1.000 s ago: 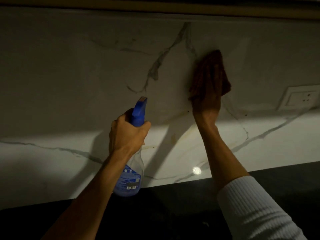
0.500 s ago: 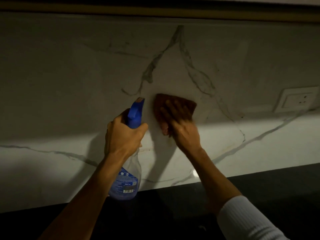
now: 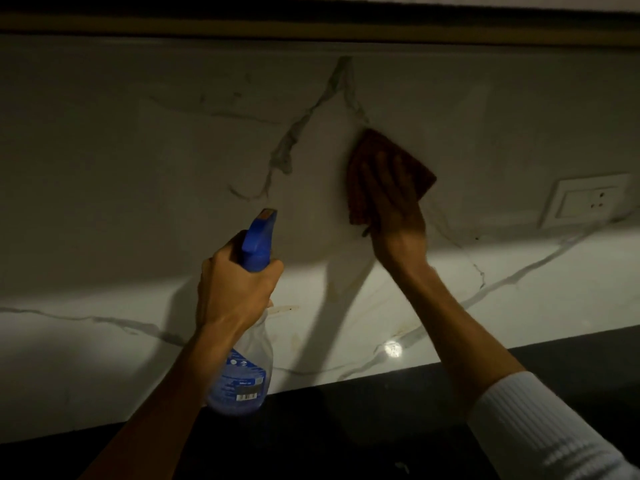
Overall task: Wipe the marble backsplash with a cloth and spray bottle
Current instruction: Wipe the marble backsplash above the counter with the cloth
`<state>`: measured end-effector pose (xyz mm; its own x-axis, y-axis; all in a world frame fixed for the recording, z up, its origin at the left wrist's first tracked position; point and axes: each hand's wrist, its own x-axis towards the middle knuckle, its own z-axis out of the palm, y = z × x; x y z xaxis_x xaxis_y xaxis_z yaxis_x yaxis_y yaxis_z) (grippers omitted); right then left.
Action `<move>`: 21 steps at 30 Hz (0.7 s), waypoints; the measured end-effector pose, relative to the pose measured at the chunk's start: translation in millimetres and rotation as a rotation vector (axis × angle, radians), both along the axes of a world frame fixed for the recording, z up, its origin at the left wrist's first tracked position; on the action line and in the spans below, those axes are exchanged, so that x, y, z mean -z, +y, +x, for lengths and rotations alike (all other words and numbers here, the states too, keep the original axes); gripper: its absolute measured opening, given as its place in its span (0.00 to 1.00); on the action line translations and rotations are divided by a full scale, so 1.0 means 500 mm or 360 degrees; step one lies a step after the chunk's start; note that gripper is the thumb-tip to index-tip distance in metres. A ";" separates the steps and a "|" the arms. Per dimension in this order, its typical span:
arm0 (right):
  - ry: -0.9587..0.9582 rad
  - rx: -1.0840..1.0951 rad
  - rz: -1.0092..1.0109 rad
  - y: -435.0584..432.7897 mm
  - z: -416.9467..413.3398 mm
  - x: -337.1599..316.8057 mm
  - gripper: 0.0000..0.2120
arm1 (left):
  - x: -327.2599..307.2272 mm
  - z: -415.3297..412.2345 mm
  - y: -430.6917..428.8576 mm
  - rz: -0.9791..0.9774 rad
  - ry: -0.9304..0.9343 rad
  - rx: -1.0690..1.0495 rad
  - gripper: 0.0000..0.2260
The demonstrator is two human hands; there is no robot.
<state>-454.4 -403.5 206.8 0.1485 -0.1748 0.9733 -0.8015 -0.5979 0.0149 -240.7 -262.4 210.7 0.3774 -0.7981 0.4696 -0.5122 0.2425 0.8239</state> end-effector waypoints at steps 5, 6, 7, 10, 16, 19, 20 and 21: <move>-0.0634 0.0030 -0.0023 -0.017 -0.095 -0.137 0.23 | -0.003 -0.005 0.003 -0.0045 0.0037 0.0027 0.04; -0.0783 0.0008 -0.0013 -0.019 -0.113 -0.157 0.23 | -0.006 -0.005 0.006 -0.0055 0.0038 0.0026 0.04; -0.0873 -0.0007 -0.0004 -0.021 -0.126 -0.167 0.26 | -0.009 -0.005 0.007 -0.0067 0.0038 0.0029 0.04; -0.0918 0.0021 0.0016 -0.026 -0.117 -0.159 0.25 | -0.020 -0.015 0.012 -0.0084 0.0025 0.0051 0.05; -0.0114 0.0071 0.0181 0.011 -0.009 -0.005 0.37 | -0.029 -0.049 0.014 -0.0133 -0.0004 0.0109 0.06; 0.0610 0.0017 0.0053 0.030 -0.027 0.009 0.40 | -0.023 -0.062 0.009 -0.0118 0.0064 0.0124 0.08; 0.0634 0.0001 0.0038 0.028 -0.043 -0.011 0.35 | -0.021 -0.064 0.010 -0.0106 0.0081 0.0124 0.09; 0.0499 -0.0028 0.0056 0.023 -0.058 -0.039 0.28 | -0.021 -0.064 0.011 -0.0097 0.0088 0.0120 0.10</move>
